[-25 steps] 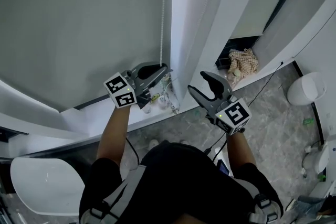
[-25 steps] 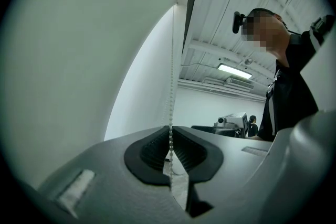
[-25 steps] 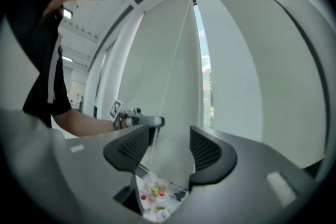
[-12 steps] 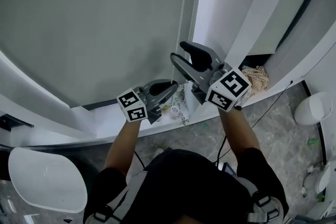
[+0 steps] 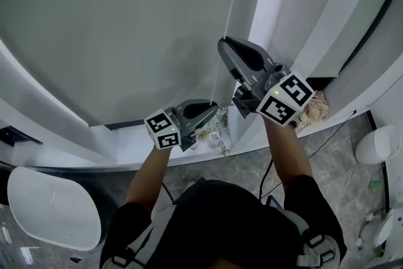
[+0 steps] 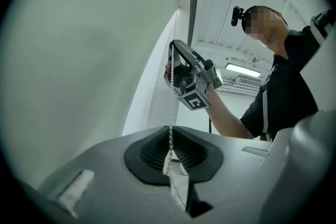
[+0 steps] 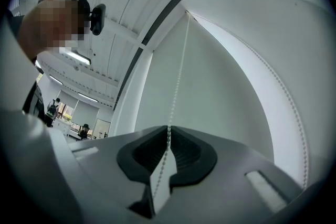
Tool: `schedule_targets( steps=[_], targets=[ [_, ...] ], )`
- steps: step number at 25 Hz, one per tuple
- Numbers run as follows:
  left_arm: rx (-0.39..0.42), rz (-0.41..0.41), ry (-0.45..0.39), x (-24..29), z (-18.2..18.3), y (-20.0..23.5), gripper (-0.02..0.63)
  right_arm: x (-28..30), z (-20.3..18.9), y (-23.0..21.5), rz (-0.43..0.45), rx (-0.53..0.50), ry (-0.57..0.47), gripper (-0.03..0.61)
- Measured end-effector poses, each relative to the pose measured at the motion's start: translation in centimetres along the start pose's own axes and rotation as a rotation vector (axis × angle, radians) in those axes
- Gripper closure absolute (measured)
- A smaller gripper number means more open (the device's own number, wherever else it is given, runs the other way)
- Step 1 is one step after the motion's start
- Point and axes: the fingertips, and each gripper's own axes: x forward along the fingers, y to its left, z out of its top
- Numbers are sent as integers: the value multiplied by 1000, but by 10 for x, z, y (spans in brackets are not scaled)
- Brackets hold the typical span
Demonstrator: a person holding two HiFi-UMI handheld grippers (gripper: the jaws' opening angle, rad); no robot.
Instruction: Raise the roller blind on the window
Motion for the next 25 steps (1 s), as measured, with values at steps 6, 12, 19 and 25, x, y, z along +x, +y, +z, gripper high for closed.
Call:
schedule_targets(
  steps=[6,12,19,25],
  targets=[
    [-17,-8,1,6,-5,13,594,-8,-2,-5,-13,24,-67,565],
    [4,-20,66,13,-27,18,595,-22,-19,-7,-86,-144,-35,566],
    [-85,21,200,8,-99,21,594,-56,-85,-10,-120,-96,71,566],
    [-127,53,271,-3,-141,18,594,-90,-127,1,-121,-49,82,572]
  ],
)
